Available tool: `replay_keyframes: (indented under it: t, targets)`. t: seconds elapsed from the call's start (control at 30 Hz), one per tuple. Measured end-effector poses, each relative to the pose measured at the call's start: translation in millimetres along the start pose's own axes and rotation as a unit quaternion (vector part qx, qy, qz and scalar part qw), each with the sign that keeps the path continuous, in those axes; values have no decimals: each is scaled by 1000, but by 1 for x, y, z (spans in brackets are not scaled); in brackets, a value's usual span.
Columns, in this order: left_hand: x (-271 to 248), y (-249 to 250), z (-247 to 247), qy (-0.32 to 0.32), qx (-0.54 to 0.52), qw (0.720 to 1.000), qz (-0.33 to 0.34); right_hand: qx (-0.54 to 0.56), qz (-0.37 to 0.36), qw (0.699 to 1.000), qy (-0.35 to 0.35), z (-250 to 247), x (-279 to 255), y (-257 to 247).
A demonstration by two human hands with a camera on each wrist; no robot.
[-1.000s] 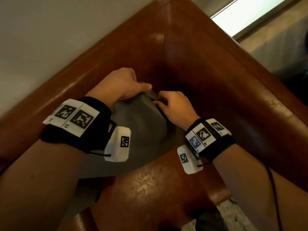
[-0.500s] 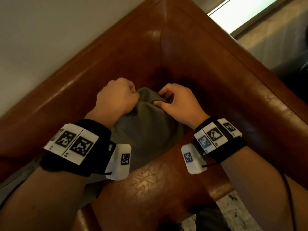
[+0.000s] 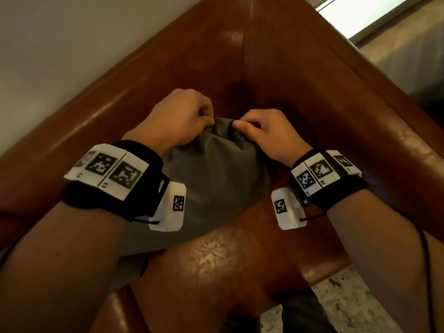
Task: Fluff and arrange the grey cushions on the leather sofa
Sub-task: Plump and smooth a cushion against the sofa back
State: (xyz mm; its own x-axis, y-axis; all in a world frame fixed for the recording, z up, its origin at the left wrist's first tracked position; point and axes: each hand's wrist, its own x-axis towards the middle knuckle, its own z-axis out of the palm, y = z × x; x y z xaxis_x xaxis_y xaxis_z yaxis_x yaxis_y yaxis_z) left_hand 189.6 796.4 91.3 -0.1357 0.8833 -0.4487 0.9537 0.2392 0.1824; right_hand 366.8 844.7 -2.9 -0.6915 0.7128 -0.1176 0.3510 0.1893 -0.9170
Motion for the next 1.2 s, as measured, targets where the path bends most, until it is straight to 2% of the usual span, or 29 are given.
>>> replay_keyframes:
  t: [0.07,0.13,0.3,0.5,0.7,0.8,0.87,0.97,1.07,1.2]
  targets:
    - [-3,-6,7,-7,-76,997,-19,21,15,1000,-13,-1,0,2]
    - [-6,-8,13,-6,-142,989,-46,26,-5,1000,-11,-3,0,1]
    - [-10,-3,16,14,-207,975,-76,-2,-54,998,-33,-4,13,-10]
    - [-25,4,12,79,-123,987,-62,38,-29,998,-43,-2,25,-10]
    - [-14,16,16,77,-74,990,-97,80,-4,996,-38,5,23,-11]
    - [-6,19,14,75,-121,982,-124,123,23,992,2,10,14,-13]
    - [-4,18,9,53,-213,963,-156,103,27,992,72,17,0,-14]
    - [-5,16,3,42,-340,913,-220,17,-27,984,174,30,-24,-19]
    - [-6,19,1,59,-410,870,-267,7,-53,986,161,37,-32,-25]
    - [-3,27,0,91,-485,821,-286,-8,-46,987,153,41,-25,-29]
